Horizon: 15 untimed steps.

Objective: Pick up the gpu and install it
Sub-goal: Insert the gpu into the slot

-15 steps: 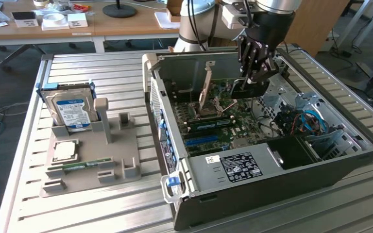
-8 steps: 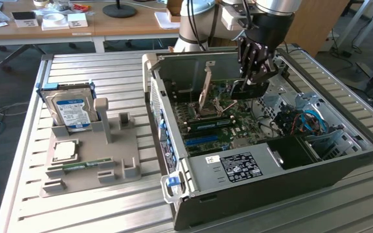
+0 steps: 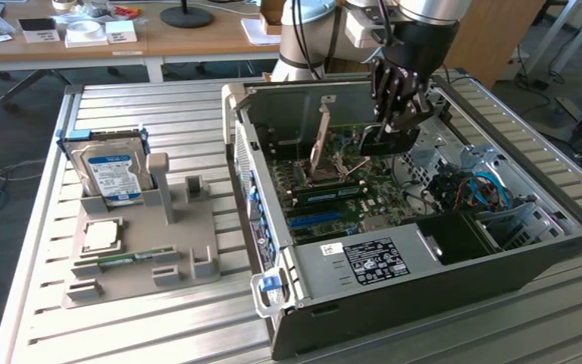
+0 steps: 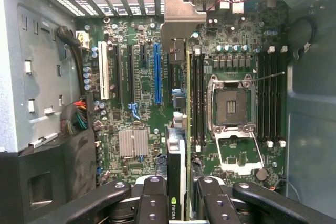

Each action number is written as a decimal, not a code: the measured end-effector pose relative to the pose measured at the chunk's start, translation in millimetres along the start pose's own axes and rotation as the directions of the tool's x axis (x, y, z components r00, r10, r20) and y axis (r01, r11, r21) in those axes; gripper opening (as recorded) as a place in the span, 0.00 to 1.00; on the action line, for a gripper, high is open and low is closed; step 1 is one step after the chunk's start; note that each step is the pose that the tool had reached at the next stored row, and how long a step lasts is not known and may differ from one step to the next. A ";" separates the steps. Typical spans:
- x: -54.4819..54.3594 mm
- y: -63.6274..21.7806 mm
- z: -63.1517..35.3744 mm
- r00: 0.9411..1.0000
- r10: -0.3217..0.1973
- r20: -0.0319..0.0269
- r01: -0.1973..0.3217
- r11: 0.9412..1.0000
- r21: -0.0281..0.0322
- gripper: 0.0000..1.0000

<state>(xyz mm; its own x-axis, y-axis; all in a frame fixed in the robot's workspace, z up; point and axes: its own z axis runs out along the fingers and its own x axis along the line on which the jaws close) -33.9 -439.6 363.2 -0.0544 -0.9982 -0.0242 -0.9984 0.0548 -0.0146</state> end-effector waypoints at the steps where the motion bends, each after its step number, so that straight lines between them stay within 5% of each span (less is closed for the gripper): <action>1: 0.0 0.0 0.4 1.000 0.000 0.000 0.000 1.000 0.000 0.27; 15: 0.1 0.0 1.9 1.000 0.000 0.000 0.000 1.000 0.000 0.27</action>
<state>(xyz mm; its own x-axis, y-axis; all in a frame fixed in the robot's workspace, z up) -33.9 -439.7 361.4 -0.0544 -0.9982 -0.0242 -0.9984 0.0548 -0.0145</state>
